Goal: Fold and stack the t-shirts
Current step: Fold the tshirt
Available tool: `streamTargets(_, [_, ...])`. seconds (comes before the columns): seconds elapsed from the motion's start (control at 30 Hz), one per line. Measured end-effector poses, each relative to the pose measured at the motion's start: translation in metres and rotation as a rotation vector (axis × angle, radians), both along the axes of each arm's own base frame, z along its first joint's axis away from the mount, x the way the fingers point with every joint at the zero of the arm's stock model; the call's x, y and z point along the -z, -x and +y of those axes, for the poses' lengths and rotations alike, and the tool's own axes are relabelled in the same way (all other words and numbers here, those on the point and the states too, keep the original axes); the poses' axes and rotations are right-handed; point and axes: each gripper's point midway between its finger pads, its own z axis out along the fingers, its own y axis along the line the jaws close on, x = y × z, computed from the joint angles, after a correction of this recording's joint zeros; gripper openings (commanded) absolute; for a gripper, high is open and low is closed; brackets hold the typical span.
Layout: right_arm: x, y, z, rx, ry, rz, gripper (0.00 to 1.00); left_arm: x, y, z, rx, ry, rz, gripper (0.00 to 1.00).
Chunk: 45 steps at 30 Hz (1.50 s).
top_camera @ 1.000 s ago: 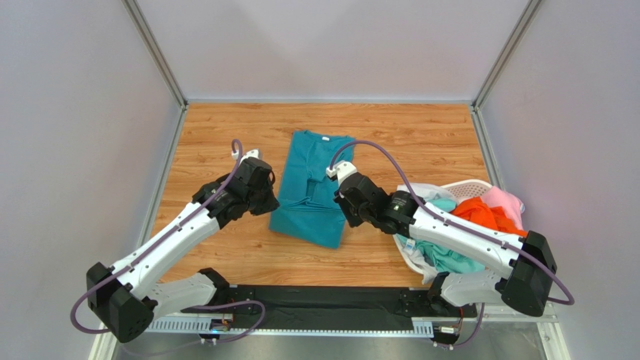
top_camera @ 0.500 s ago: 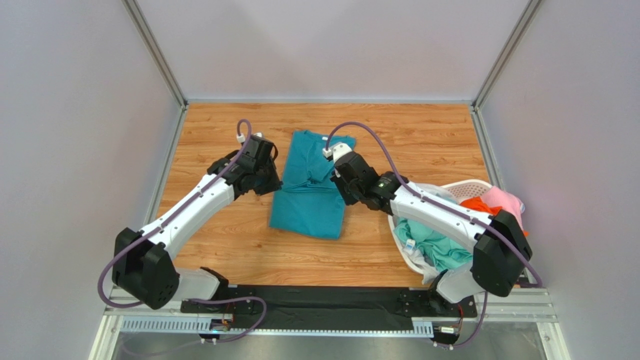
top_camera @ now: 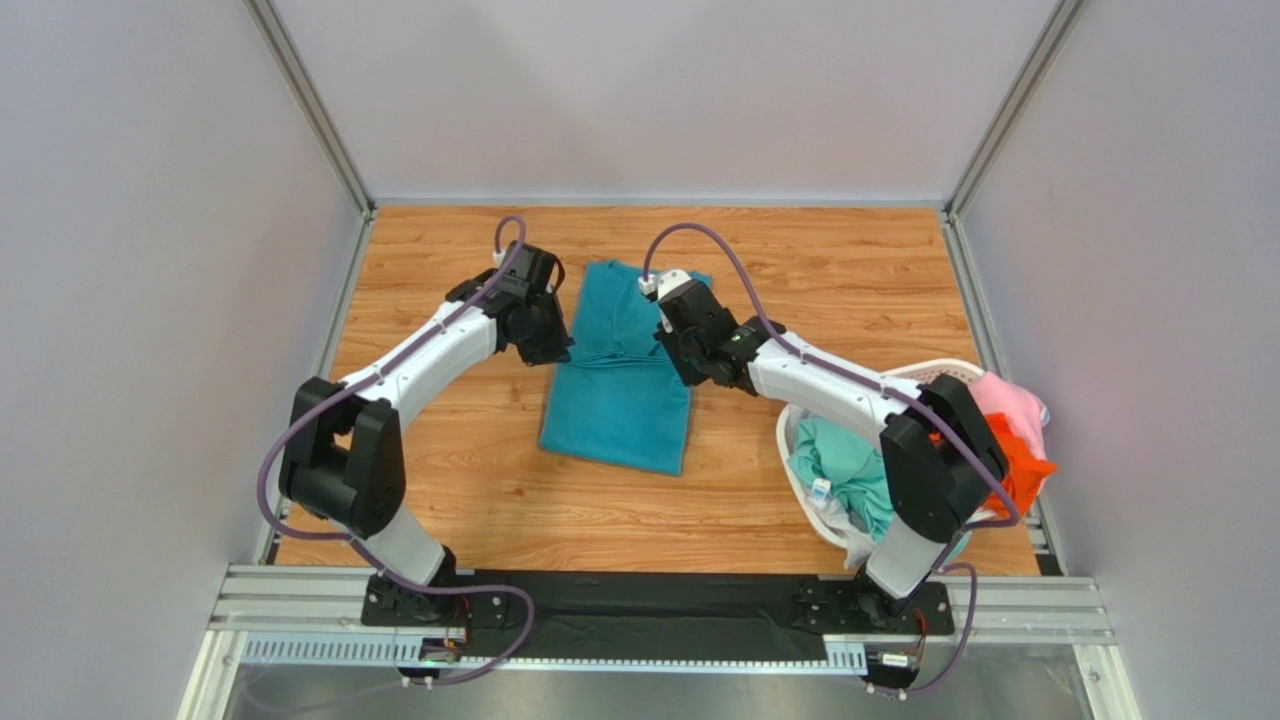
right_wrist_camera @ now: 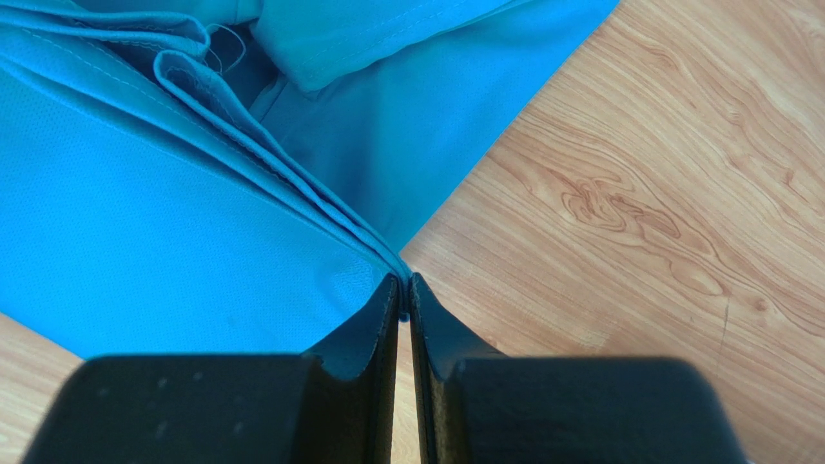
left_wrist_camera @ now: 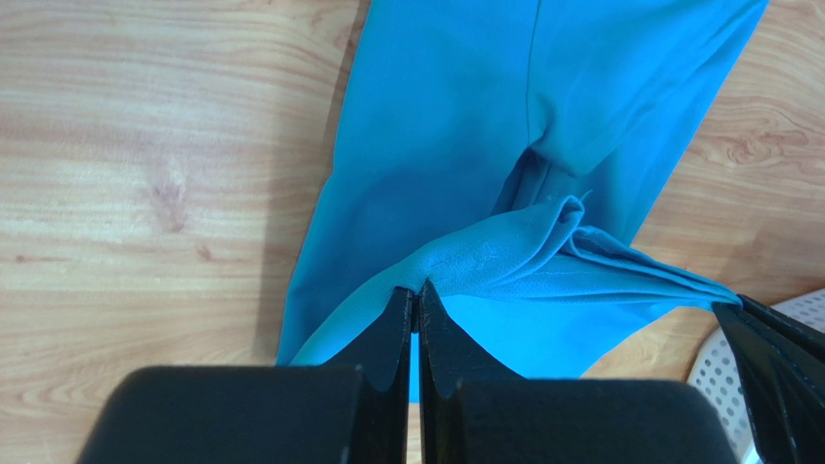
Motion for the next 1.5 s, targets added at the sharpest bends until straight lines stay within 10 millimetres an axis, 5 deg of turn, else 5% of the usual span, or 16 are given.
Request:
streamTargets(0.33, [0.033,-0.018,-0.002,0.023,0.024,0.057,0.13,0.03,-0.015,0.001,0.007,0.006,0.075,0.01])
streamTargets(0.47, [0.043,-0.024,-0.001,0.032,0.027,0.069,0.2,0.036,-0.016,0.002,0.008,0.005,0.092,0.1])
streamTargets(0.57, [0.049,-0.027,-0.001,0.037,0.033,0.079,0.3,0.038,-0.018,0.004,0.006,0.005,0.095,0.37])
streamTargets(0.6, [0.05,-0.027,-0.001,0.039,0.034,0.08,0.38,0.038,-0.019,0.006,0.007,0.003,0.094,0.62])
streamTargets(0.63, [0.05,-0.028,0.0,0.042,0.032,0.079,0.45,0.038,-0.019,0.007,0.011,0.002,0.092,0.74])
streamTargets(0.73, [0.047,-0.031,0.0,0.055,0.03,0.067,0.81,0.038,-0.021,0.008,0.004,0.011,0.093,1.0])
streamTargets(0.77, [0.046,-0.033,0.0,0.055,0.028,0.063,1.0,0.037,-0.021,0.008,0.003,0.013,0.092,1.0])
streamTargets(1.1, [-0.002,-0.017,0.005,0.052,-0.118,0.021,1.0,0.011,-0.002,0.013,0.006,0.044,0.028,1.0])
streamTargets(1.3, [-0.022,0.015,0.049,-0.1,-0.347,0.109,1.0,0.002,0.042,0.034,-0.028,0.035,-0.004,1.0])
streamTargets(1.5, [-0.008,0.042,0.103,-0.248,-0.45,0.245,1.0,0.016,0.099,0.059,-0.091,0.02,0.018,1.0])
